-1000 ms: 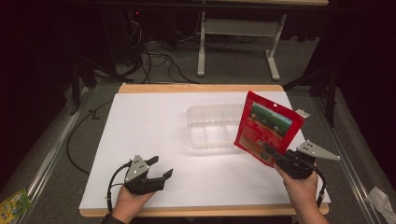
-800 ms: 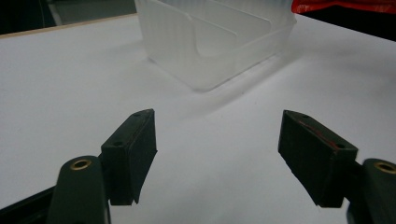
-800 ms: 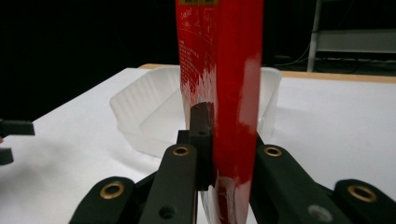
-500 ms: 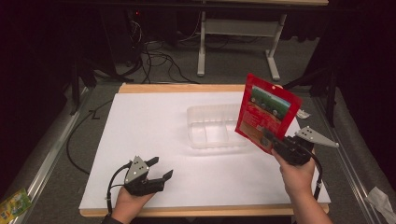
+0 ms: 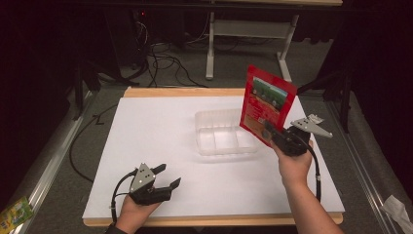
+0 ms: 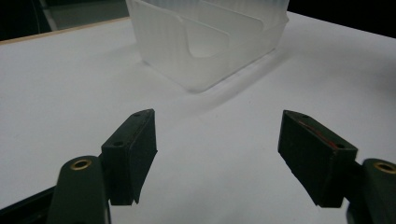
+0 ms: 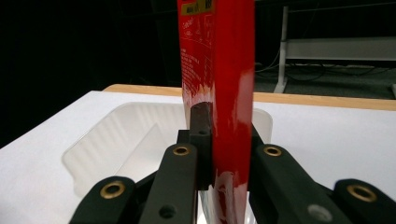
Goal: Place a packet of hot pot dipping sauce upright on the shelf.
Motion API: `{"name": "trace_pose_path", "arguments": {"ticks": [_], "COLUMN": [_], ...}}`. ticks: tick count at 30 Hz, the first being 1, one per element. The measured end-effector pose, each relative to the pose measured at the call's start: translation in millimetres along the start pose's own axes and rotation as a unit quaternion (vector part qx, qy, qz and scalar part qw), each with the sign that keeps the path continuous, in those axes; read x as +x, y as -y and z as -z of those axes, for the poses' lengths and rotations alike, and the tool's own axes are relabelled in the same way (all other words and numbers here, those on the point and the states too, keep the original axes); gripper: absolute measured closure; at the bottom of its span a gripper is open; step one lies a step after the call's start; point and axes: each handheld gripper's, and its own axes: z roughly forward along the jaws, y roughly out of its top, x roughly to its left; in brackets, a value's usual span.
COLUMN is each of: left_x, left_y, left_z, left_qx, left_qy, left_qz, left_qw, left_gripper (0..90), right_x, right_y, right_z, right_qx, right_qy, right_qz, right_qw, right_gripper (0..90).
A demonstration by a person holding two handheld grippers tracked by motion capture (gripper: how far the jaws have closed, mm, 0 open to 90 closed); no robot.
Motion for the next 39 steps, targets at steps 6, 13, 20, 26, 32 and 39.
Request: {"name": "trace_pose_path", "arguments": {"ticks": [6,13,20,26,32,39], "left_x": [0.4,-0.1,-0.6,0.3,0.1,0.2], "left_y": [-0.2,-0.7,-0.7,-0.8,-0.7,-0.6], "left_z": [0.5,0.6,0.8,1.6,0.9,1.2], "left_qx": [-0.001,0.000,0.000,-0.001,-0.001,-0.001], "left_qy": [0.003,0.005,0.004,0.005,0.007,0.006], "left_qz": [0.000,-0.003,-0.003,-0.002,-0.003,-0.002], "left_qw": [1.0000,1.0000,1.0000,1.0000,1.0000,1.0000], "left_gripper": [28.5,28.6,28.5,28.5,28.6,28.6], "right_x": [-0.2,-3.6,-3.9,-3.8,-3.1,-2.3], "right_y": [-1.3,1.4,6.6,11.7,16.3,21.5], "right_z": [-23.7,-42.5,-59.6,-69.1,-75.4,-78.5], "right_qx": [0.010,0.016,0.025,0.031,0.032,0.031], "right_qy": [0.019,0.041,0.057,0.067,0.070,0.072], "right_qz": [0.001,-0.002,-0.005,-0.009,-0.007,-0.011], "right_qw": [0.9998,0.9990,0.9981,0.9972,0.9970,0.9969], "right_gripper": [84.2,84.3,84.3,84.2,84.2,84.2]}}
